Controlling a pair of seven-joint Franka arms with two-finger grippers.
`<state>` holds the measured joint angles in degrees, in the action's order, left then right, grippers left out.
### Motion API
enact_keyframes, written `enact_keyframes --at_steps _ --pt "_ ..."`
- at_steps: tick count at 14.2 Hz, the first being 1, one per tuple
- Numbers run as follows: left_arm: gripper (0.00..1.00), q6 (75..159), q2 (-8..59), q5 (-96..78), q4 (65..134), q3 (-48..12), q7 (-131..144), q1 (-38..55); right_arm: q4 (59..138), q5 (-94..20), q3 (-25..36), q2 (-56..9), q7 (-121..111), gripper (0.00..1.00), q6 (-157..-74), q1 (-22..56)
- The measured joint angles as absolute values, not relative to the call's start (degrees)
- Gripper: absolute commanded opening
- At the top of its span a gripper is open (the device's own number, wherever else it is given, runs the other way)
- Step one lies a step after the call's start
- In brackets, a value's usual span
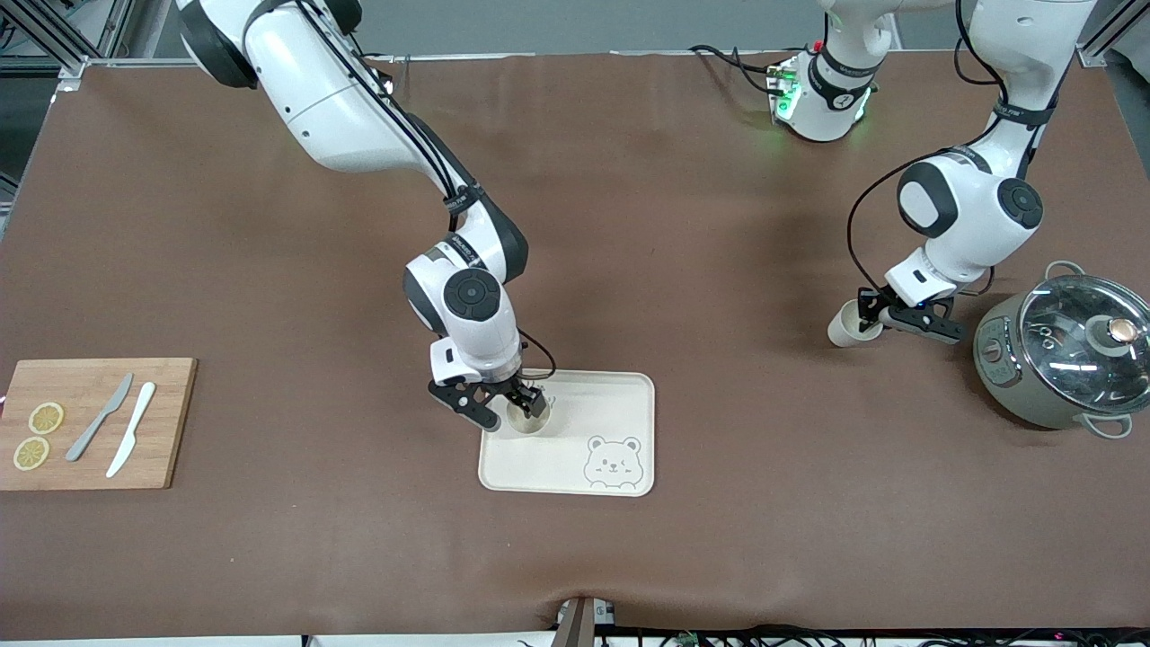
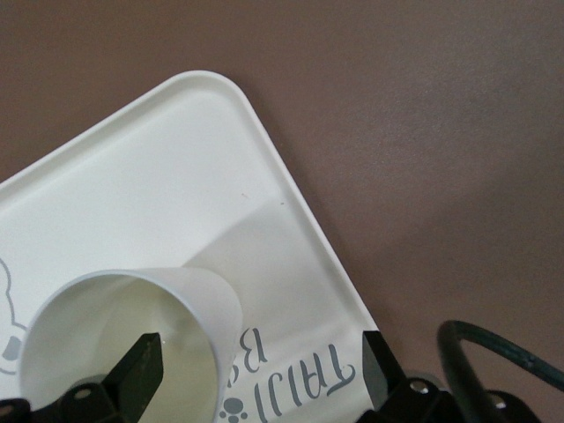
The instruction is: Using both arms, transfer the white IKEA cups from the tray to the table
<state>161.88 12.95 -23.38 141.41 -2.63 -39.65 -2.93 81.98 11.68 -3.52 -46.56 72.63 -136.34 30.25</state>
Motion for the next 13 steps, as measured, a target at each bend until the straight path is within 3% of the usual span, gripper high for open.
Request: enact_keyframes --at_steps 2,4,5,6,10,13 --pt "0.37 162.6 13.2 -23.4 141.4 -2.7 -39.7 -2.9 82.0 11.7 -3.5 -46.6 72.6 0.56 -136.4 30.3" --pt "0.47 163.6 13.8 -23.4 141.4 -2.7 -39.7 -2.9 81.9 11.7 -3.5 -46.6 72.6 0.36 -136.4 30.3" --pt "0.69 163.8 14.0 -23.4 141.4 -2.7 -39.7 -2.9 81.9 11.7 -3.5 -46.6 72.6 0.29 -136.4 30.3" --pt "0.84 164.0 14.1 -23.4 141.4 -2.7 -39.7 -2.9 81.9 11.7 -3.5 -46.6 72.6 0.2 -136.4 30.3" --pt "0.87 164.2 14.1 -23.4 141.4 -2.8 -39.7 -2.8 81.8 11.7 -3.5 -46.6 72.6 0.02 -136.4 30.3" --pt "0.87 164.2 14.1 -23.4 141.2 -2.8 -39.6 -2.8 81.7 11.7 -3.5 -46.6 72.6 0.0 -136.6 30.3"
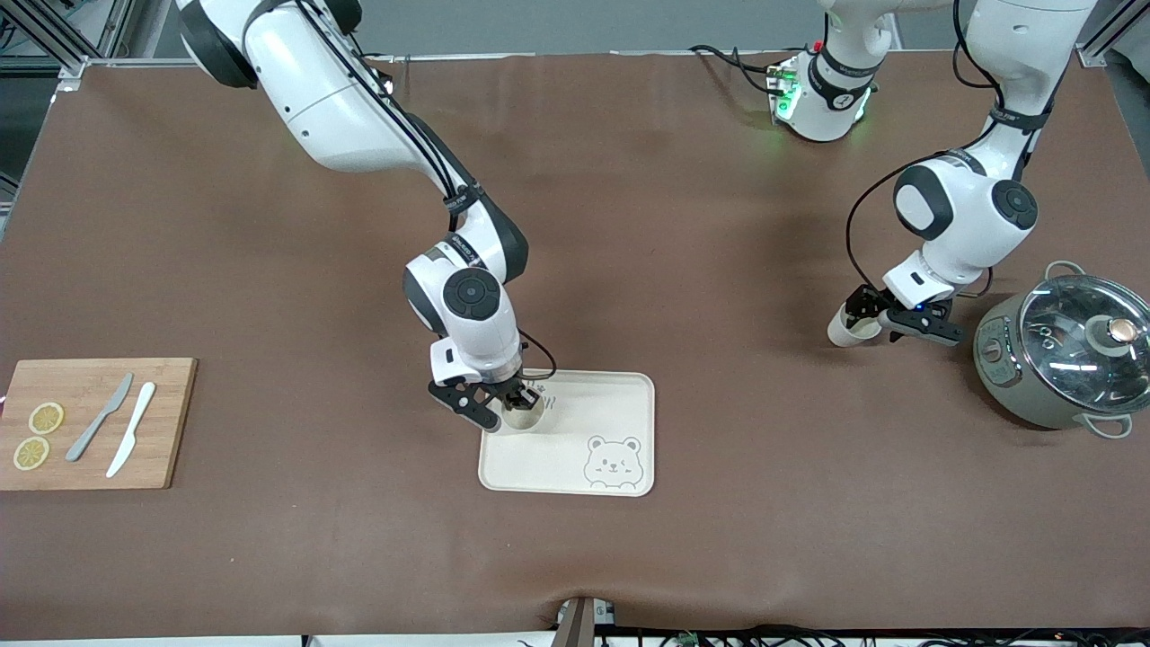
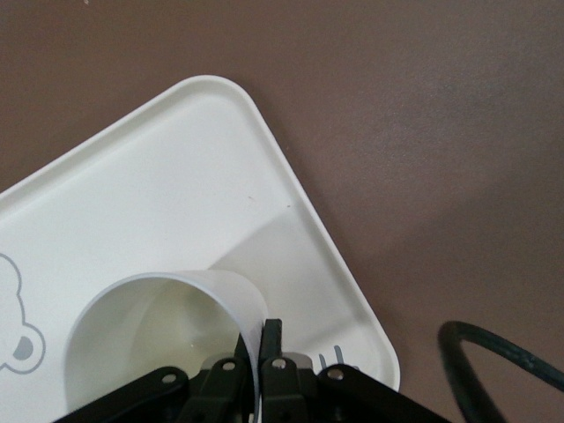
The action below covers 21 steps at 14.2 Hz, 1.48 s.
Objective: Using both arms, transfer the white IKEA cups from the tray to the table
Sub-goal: 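Carry the cup with the right gripper toward the cutting board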
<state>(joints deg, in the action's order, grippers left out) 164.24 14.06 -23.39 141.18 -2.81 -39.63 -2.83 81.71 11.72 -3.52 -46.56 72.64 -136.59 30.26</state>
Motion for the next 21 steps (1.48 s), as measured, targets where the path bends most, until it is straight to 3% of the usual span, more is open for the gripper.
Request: enact_keyframes --at_steps 7,13,17,21 --pt "0.92 162.9 12.0 -23.4 140.5 -3.4 -38.9 -2.8 81.7 11.8 -3.5 -46.6 72.6 0.0 -136.6 30.3" --pt "0.96 153.5 7.0 -23.5 138.5 -3.3 -37.8 -3.1 79.4 11.8 -3.5 -45.5 72.6 0.0 -132.6 30.3" --pt "0.99 145.5 5.2 -23.3 133.6 -3.3 -35.3 -3.1 78.4 11.3 -3.4 -40.9 70.4 0.0 -124.1 30.2" --pt "0.99 138.0 6.5 -16.5 124.6 -3.3 -25.3 -3.0 78.2 5.7 -3.0 -32.0 60.2 0.0 -110.4 27.7"
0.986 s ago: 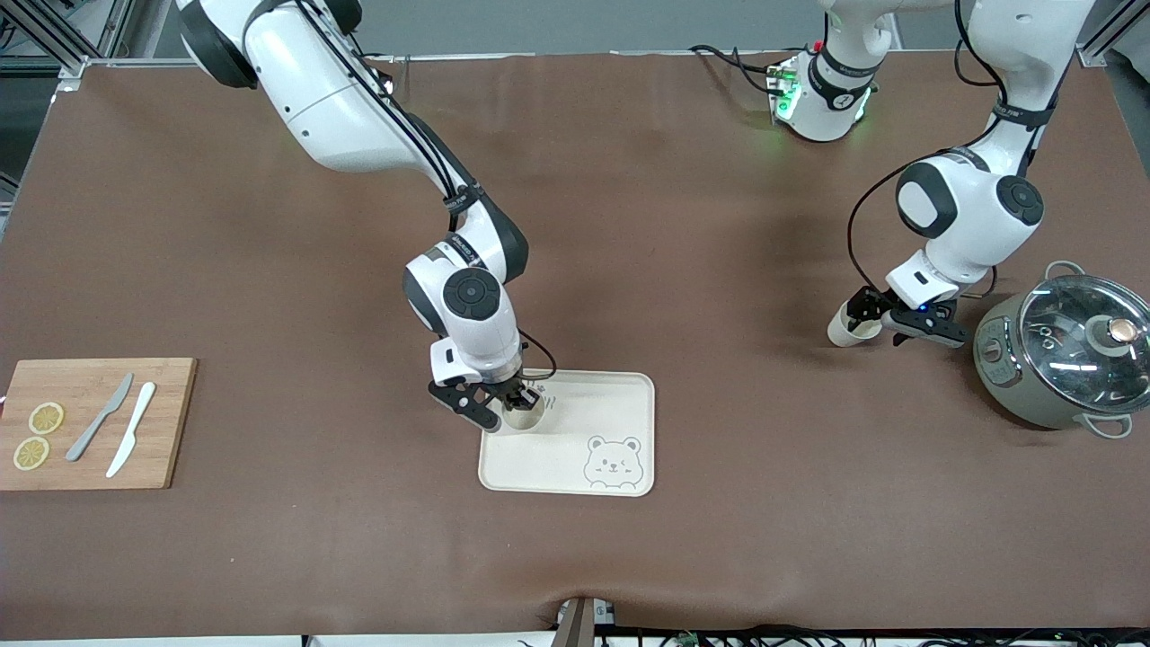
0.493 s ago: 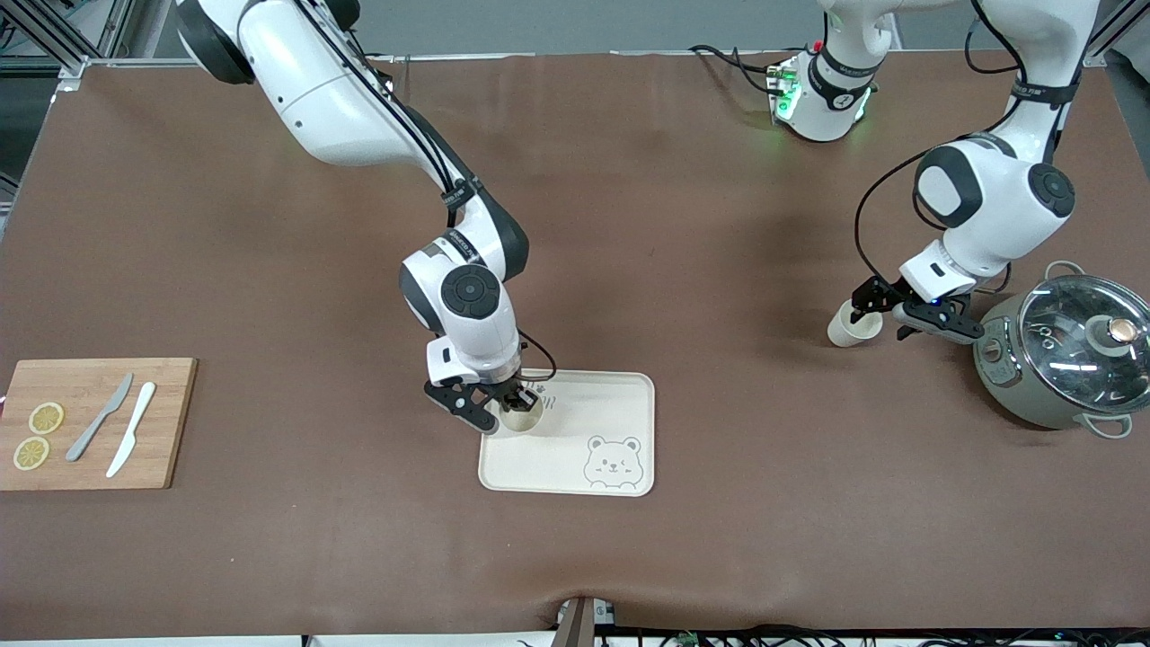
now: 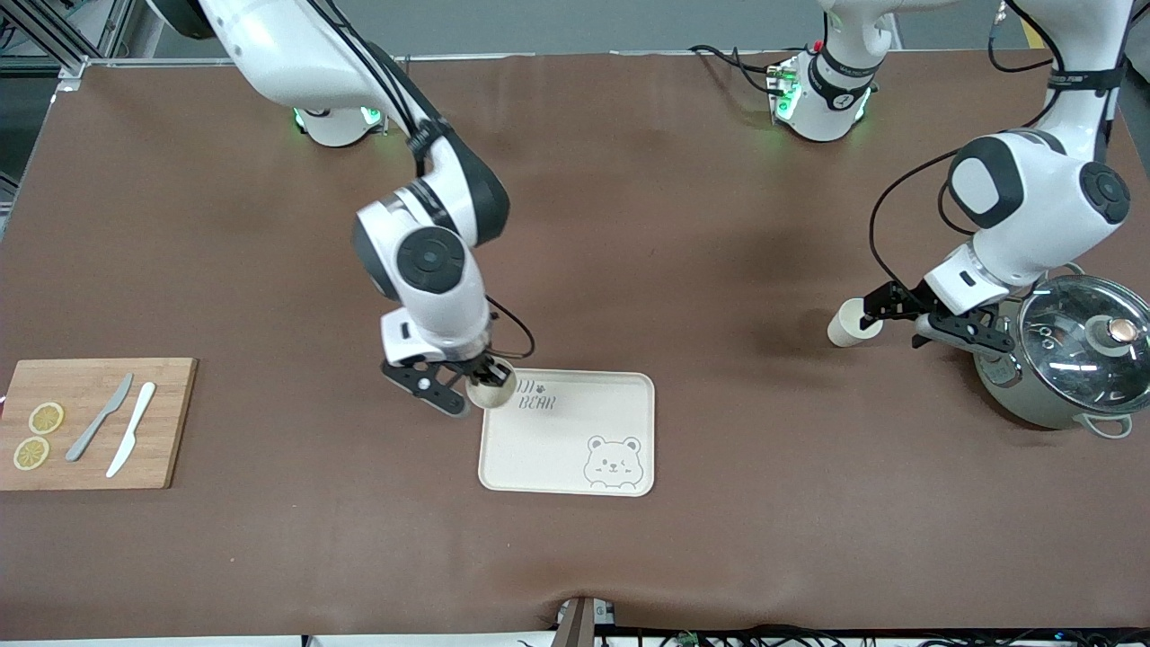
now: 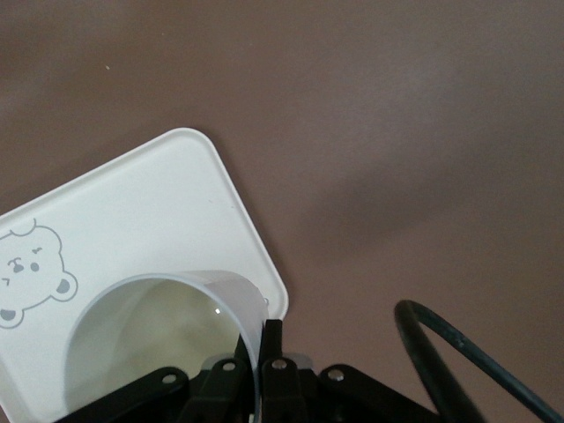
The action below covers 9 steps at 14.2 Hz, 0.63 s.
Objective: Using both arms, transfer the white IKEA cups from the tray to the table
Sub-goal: 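Carry the cup with the right gripper toward the cutting board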
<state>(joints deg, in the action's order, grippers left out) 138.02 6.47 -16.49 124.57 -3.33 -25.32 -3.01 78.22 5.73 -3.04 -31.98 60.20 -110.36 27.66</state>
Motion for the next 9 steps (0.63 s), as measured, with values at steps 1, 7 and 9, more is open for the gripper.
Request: enact_keyframes --at_steps 1,7,9 --pt "1.0 135.8 7.4 -14.5 121.3 -3.4 -22.3 -2.9 78.4 4.9 -3.0 -29.6 57.1 0.0 -107.1 26.3" --pt "1.0 125.5 14.1 -6.9 105.4 -3.7 -11.6 -1.0 90.5 3.2 -2.7 -15.0 36.1 0.0 -102.1 16.1" --pt "1.0 123.3 15.1 -6.9 102.0 -3.7 -9.1 -0.1 95.3 3.1 -2.5 -10.6 27.3 0.0 -101.8 11.7"
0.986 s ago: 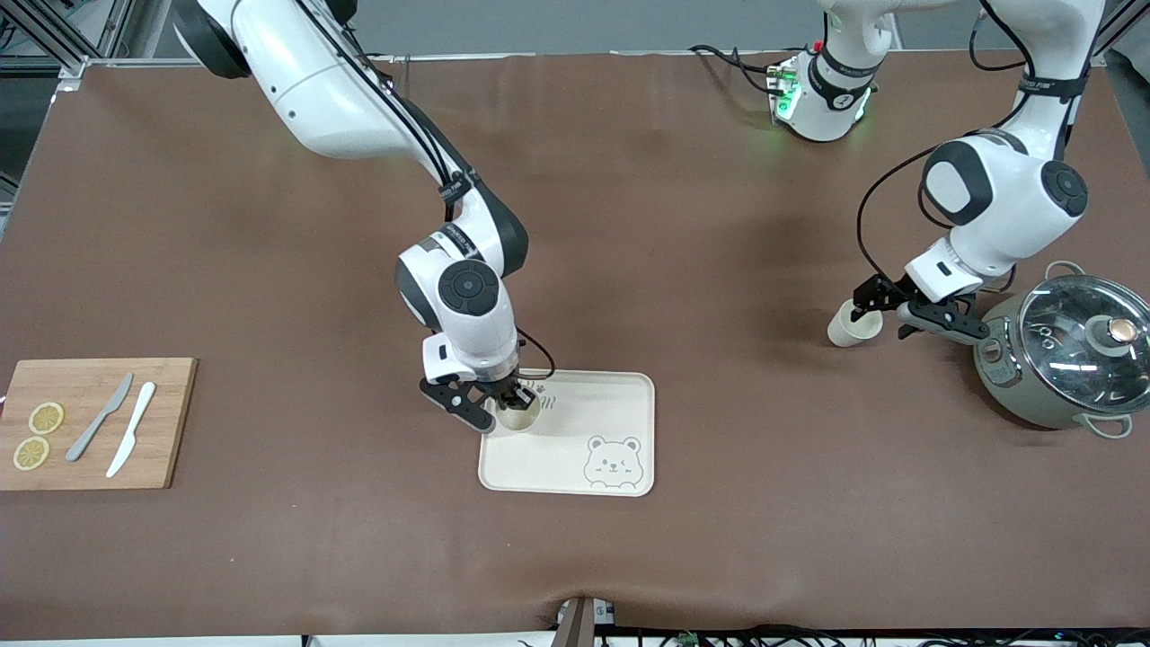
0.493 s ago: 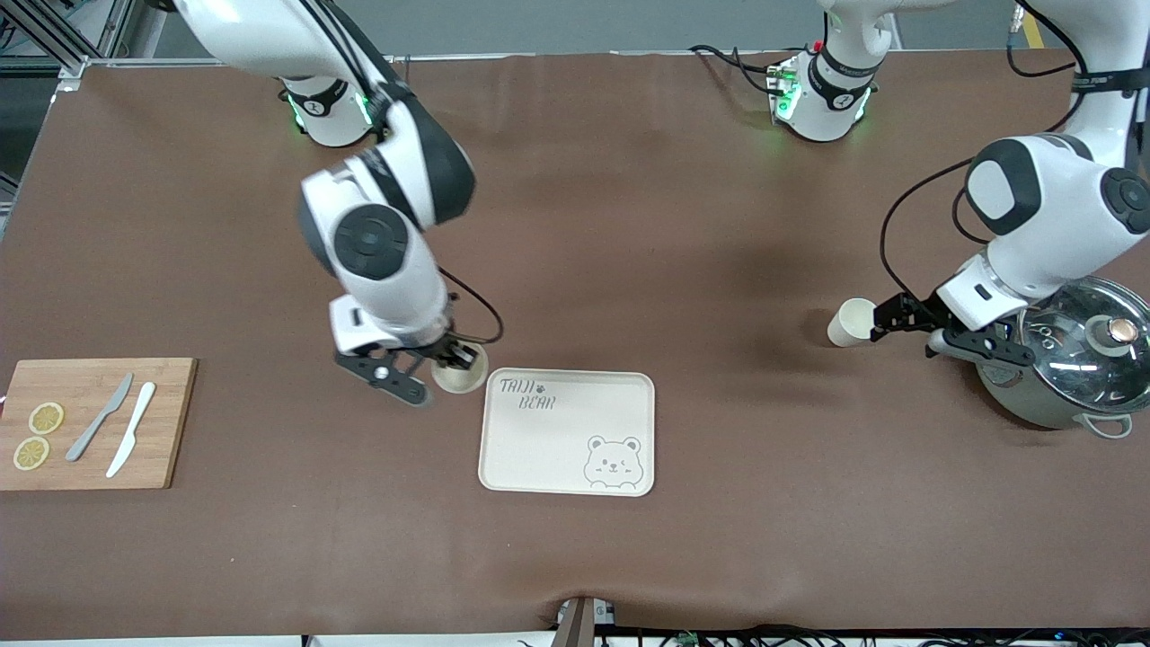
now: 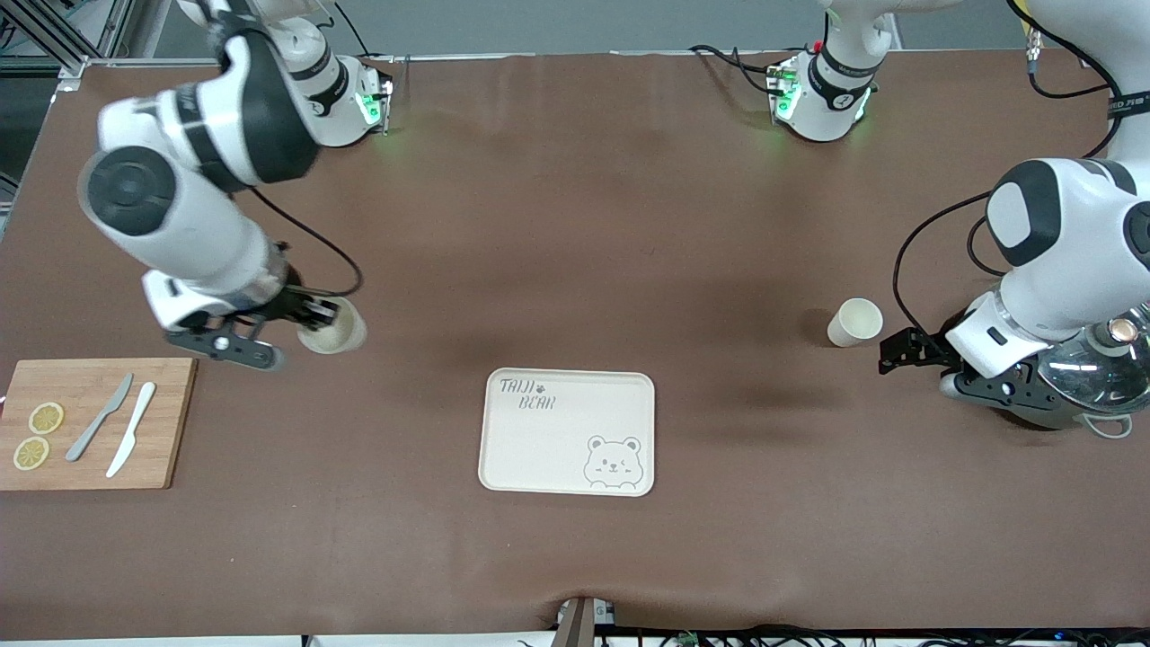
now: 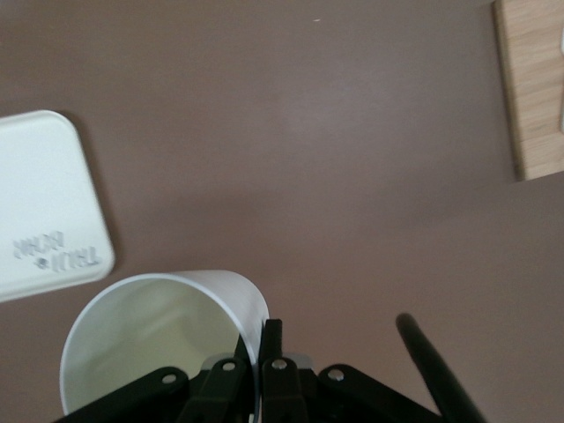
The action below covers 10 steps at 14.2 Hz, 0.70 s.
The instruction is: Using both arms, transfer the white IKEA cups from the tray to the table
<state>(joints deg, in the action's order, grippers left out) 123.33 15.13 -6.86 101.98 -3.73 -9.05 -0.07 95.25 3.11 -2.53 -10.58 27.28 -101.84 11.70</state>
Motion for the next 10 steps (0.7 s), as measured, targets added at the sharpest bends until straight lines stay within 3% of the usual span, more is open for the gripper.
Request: enact_keyframes --at_steps 5,10 --pt "1.0 114.1 16.1 -1.8 93.1 -3.8 1.4 5.0 102.8 3.0 -2.3 -4.8 8.1 0.0 -103.0 0.4" --pt "1.0 101.8 14.9 -0.7 84.4 -3.9 5.1 7.4 111.7 1.0 -2.3 -4.6 6.0 0.0 -116.4 -3.0"
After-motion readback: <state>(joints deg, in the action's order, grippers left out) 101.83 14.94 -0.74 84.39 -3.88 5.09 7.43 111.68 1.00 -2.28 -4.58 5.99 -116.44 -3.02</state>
